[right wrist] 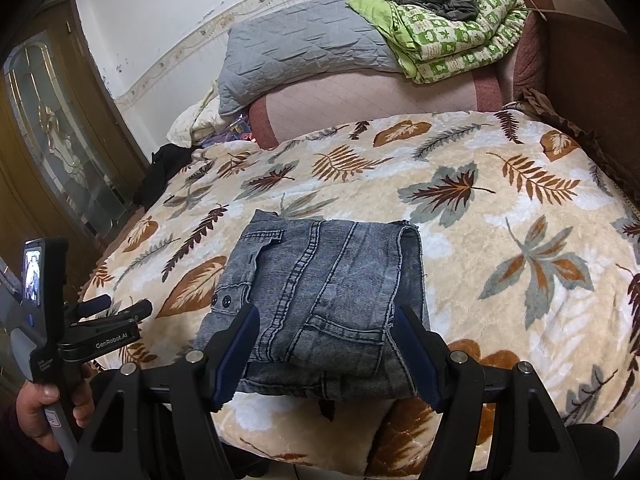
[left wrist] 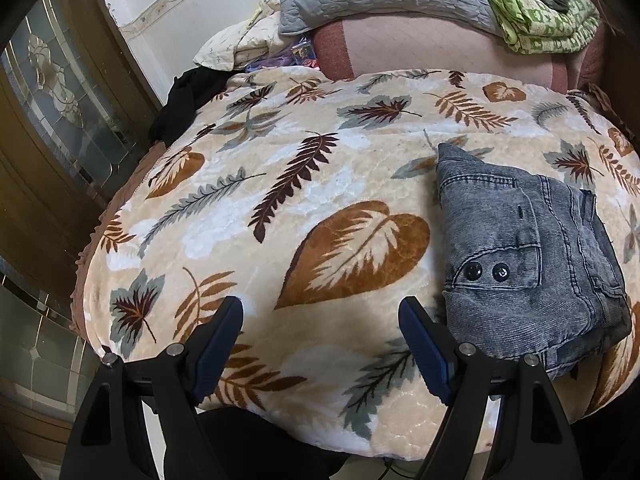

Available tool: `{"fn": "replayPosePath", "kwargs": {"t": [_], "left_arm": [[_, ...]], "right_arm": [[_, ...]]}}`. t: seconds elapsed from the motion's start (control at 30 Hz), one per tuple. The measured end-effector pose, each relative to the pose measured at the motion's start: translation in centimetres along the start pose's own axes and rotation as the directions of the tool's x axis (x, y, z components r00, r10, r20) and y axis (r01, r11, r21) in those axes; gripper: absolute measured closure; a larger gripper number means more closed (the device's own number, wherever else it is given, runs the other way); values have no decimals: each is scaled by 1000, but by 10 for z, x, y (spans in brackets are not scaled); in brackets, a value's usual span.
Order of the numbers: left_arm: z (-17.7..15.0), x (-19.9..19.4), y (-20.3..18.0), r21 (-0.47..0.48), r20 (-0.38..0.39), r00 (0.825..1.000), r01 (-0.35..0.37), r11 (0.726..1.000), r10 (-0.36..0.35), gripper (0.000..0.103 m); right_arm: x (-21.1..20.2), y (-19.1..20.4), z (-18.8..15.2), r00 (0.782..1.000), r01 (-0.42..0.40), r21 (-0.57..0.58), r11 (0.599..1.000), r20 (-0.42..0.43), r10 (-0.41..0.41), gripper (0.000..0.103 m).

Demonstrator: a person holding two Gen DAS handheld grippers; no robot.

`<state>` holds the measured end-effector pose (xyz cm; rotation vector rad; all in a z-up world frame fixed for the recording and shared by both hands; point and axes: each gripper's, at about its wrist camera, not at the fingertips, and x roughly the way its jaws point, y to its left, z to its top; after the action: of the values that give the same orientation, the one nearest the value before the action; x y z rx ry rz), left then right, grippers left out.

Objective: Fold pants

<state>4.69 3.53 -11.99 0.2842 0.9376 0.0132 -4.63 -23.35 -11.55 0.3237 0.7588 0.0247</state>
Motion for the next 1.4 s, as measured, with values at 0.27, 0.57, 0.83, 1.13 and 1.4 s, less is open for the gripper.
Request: {"fn": "replayPosePath", "kwargs": {"t": [0.27,0.57,0.83,1.13,1.4], "left_arm": [[-1,-1,1,-3,0,1000,0,1000,0,22],[-3,3,2,-6,-10,1000,1,1000,-1,22],[-2,7,1,-6,-18,1000,0,1000,-1,22],[-3,8,0,-4,-20,1000,0,1000,0,22],[-3,8,-1,-4,-20,1000,0,1000,0,22]], "right_arm": [[-3,1,-1,1000,1,-4,1000,0,-1,30],[0,1,-3,1000,2,-3,1000,-10,-2,30],[4,0,-3,1000,1,-1,1000,-20,-1,30],[6,0,-4,1000,0,2,1000,-22,0,30],[7,-1,-4,1000,0,4,1000,-22,0,30]]}}
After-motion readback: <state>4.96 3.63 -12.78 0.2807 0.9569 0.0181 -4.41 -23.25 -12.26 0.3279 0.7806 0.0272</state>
